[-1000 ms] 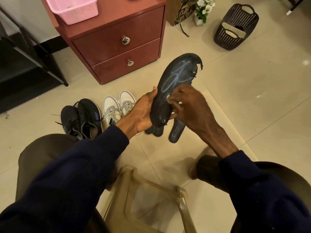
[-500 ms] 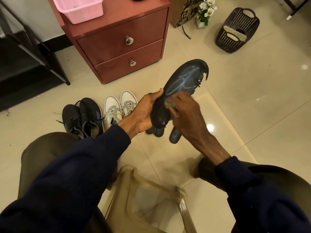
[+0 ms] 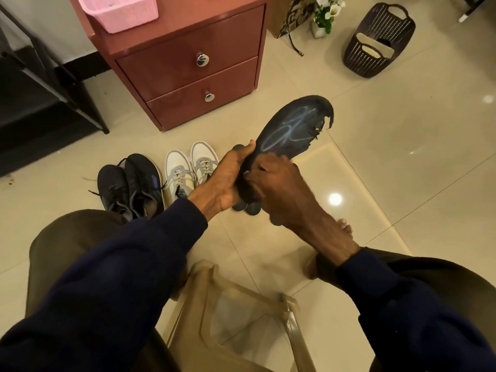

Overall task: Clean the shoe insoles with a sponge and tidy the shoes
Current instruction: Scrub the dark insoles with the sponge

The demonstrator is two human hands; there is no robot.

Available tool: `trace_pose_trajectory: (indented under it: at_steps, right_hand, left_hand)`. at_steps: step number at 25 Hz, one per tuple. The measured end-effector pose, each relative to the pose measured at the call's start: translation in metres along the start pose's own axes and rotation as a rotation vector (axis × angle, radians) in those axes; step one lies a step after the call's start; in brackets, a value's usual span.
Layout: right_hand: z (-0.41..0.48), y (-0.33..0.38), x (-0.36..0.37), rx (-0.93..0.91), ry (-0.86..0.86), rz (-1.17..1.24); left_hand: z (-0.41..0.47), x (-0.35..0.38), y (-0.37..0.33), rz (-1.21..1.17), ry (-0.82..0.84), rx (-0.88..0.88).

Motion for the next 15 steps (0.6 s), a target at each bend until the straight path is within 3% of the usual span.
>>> trace_pose_trajectory:
  at_steps: [4, 6, 9, 11, 13, 15]
  right_hand:
    - [-0.003, -0.052, -0.015, 0.421, -0.189, -0.025]
    - [-0.003, -0.032, -0.005, 0.366, -0.170, -0.021]
    - [-0.005, 0.010, 0.010, 0.003, 0.005, -0.008]
    - [-0.003, -0.018, 0.006, 0.095, -0.027, -0.047]
    - [-0.005, -0.043, -0.005, 0.335, -0.147, 0.009]
    - [-0.004, -0.027, -0.005, 0.289, -0.136, 0.075]
  left_hand:
    - [0.000, 0.003, 0.002, -0.006, 0.054, 0.005]
    - [0.001, 0.002, 0.002, -0.007, 0.025, 0.018]
    - [0.002, -0.004, 0.002, 0.013, -0.018, 0.016]
    - [0.002, -0.001, 0.001, 0.000, 0.008, 0.027]
    - [0.003, 0.004, 0.003, -0.026, 0.037, 0.041]
    - [0.002, 0.006, 0.001, -0.029, -0.002, 0.066]
Point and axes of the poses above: each hand's wrist, its own z-axis towards the middle knuckle, its own x-axis out of the palm, y = z × x, the point moved 2 cm from there along z, towards the middle knuckle, and after that the axes turned 15 degrees about -z, right-handed, at the moved point
